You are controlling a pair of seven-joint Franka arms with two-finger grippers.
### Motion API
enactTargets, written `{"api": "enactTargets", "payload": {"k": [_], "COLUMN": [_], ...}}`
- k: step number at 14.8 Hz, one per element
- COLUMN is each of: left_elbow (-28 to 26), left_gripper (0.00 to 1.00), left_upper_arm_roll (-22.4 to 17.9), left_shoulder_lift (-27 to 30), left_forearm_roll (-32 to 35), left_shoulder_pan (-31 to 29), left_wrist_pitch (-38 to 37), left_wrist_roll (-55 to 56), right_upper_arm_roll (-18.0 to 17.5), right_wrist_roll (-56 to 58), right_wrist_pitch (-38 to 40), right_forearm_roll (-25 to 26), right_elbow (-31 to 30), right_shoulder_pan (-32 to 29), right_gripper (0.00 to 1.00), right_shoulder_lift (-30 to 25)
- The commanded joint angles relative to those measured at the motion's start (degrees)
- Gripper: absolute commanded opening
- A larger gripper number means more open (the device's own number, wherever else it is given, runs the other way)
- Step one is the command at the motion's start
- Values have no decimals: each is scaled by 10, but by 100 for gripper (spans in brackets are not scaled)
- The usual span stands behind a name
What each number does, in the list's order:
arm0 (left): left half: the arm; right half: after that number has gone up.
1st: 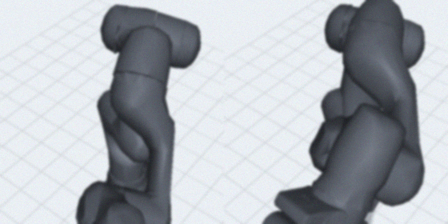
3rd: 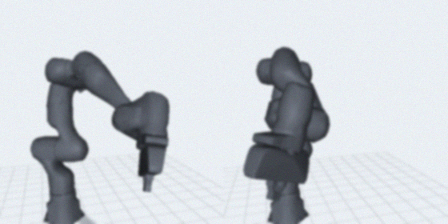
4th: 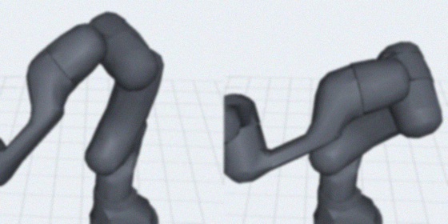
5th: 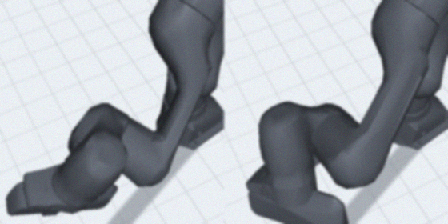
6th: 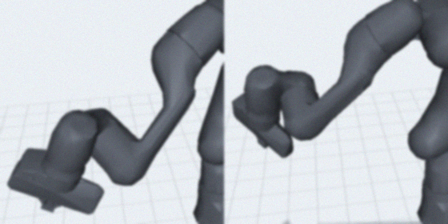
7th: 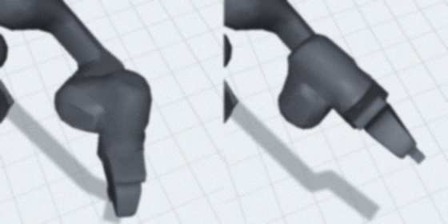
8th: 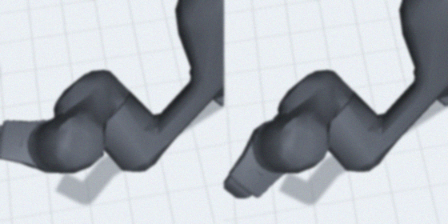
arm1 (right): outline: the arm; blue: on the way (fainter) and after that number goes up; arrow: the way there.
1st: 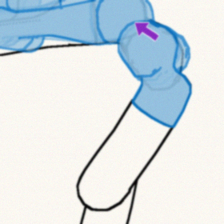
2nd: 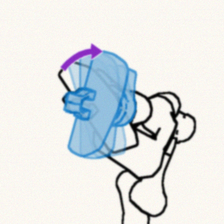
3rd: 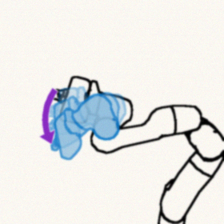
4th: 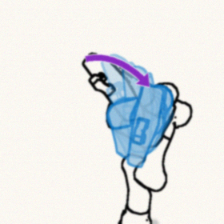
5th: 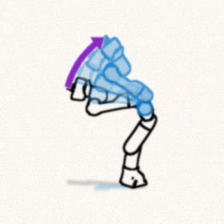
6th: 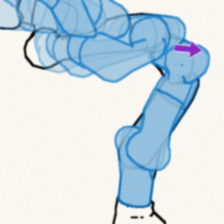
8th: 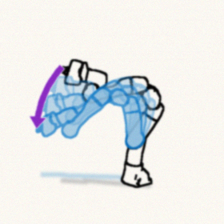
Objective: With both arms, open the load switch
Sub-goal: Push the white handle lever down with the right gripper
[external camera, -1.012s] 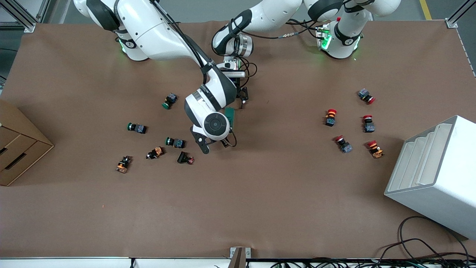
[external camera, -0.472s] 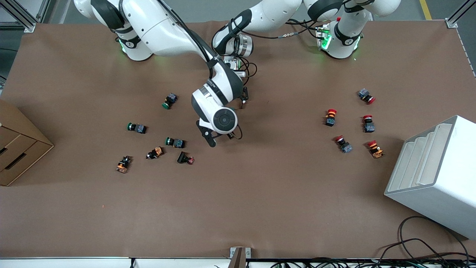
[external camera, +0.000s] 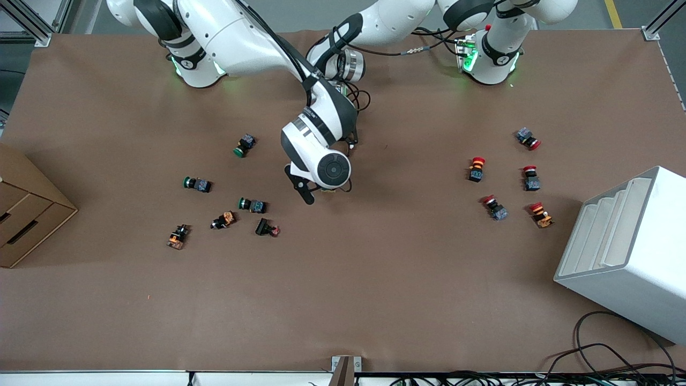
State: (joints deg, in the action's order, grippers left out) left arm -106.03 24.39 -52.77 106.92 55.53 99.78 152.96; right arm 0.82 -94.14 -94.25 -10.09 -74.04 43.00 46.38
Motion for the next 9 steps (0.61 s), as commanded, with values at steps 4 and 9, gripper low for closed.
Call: {"api": "enactTargets", "payload": {"k": [4, 9], "left_elbow": [20, 14], "left_gripper": [100, 100], "left_upper_arm_roll": [0, 0], "left_shoulder_lift": [-39, -40], "left_forearm_roll": [-1, -4], "left_shoulder_pan": [19, 27], "left_wrist_pitch": [20, 20], "left_wrist_roll": [41, 46], "right_upper_arm_roll": [-1, -1], "right_wrist_roll": [10, 34], "right_wrist_pitch": [14, 15], "right_forearm_roll": [-10, -9], "right_elbow": [-3, -5], "right_shoulder_pan": [2, 4], "right_gripper": [100, 100], "right_shoulder_lift": [-9, -10]}}
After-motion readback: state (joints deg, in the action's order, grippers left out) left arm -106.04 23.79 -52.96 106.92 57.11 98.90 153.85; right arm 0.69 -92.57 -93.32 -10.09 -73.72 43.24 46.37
